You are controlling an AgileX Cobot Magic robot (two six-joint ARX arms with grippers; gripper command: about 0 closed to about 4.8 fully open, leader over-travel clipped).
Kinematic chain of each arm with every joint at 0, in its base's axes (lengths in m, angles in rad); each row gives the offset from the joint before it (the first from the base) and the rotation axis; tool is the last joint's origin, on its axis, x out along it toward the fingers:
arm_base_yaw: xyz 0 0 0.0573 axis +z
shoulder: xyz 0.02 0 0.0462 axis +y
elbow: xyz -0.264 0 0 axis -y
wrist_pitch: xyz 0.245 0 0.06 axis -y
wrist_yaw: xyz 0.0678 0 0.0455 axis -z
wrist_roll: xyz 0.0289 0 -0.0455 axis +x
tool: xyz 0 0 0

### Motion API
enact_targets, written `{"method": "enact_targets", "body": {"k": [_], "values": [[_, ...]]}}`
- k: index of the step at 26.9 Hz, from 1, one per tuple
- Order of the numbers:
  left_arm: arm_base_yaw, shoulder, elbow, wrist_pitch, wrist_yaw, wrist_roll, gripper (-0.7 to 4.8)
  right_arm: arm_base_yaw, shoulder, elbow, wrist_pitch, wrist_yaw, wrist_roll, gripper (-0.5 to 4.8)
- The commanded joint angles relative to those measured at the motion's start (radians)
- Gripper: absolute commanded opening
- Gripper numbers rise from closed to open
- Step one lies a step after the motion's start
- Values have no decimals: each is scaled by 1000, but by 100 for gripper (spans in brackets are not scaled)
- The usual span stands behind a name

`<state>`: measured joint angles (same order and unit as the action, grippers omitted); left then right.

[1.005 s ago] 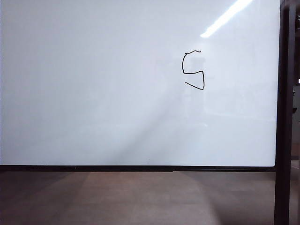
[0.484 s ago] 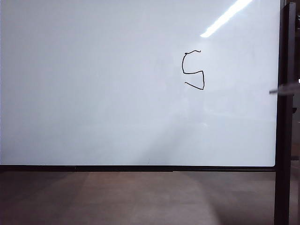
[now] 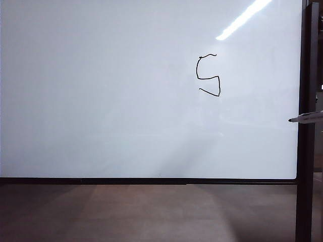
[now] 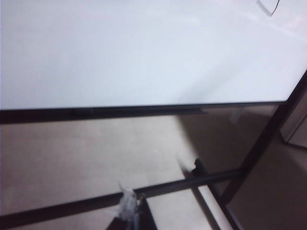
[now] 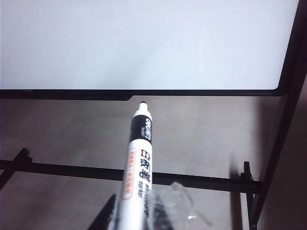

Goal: Reach to the right to find the marker pen, pick it up, and write the number 5 on the whiteboard.

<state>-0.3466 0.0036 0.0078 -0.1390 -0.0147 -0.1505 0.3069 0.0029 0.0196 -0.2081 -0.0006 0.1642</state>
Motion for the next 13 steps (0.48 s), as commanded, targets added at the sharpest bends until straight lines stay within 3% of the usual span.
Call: {"method": "enact_targets", "body": {"k": [1,7,9,13], "values": [[0,0,1,-4,0,4,-5,1,-1,-4,3,0,0,-4],[29,0,1,-4,4,4,-5,0,-1,-4,3,1,0,-4],[116,0,1,-3,24,4,-5,-15,-1,-5,3,-2,0,-4],[377,0,1,-3,33,4,-5,-138,-1,-5,4,-1,0,-4]]}}
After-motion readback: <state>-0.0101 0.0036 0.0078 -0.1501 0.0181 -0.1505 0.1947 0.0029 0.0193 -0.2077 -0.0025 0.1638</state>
